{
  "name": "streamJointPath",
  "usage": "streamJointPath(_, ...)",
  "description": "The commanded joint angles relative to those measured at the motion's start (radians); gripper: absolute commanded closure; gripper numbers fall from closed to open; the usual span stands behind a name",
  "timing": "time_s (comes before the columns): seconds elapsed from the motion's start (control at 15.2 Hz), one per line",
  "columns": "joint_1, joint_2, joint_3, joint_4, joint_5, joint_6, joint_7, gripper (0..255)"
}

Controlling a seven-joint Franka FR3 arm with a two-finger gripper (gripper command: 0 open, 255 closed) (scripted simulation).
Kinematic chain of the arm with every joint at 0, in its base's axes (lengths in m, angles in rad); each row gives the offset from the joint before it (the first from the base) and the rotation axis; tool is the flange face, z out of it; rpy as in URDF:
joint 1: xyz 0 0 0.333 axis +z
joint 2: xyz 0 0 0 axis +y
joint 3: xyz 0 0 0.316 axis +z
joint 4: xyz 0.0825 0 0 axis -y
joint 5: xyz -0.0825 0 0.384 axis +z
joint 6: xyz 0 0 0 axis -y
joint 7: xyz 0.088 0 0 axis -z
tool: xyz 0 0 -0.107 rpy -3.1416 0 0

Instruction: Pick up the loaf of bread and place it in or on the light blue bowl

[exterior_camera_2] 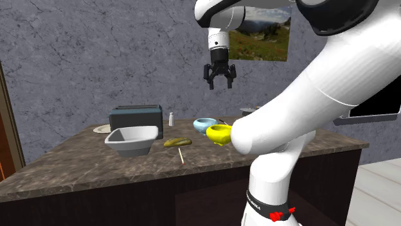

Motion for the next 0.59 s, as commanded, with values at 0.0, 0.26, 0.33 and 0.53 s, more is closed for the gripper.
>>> streamJointPath(0.0,0.0,0.0,0.0,0.0,0.0,0.0,0.0,0)
streamJointPath(0.26,0.038,0.102,-0.036,-0.031,-0.01,0.127,-0.135,0)
streamJointPath(0.33,0.047,0.131,-0.043,-0.035,-0.011,0.157,-0.169,0)
streamJointPath(0.53,0.076,0.222,-0.063,-0.038,-0.011,0.246,-0.268,0)
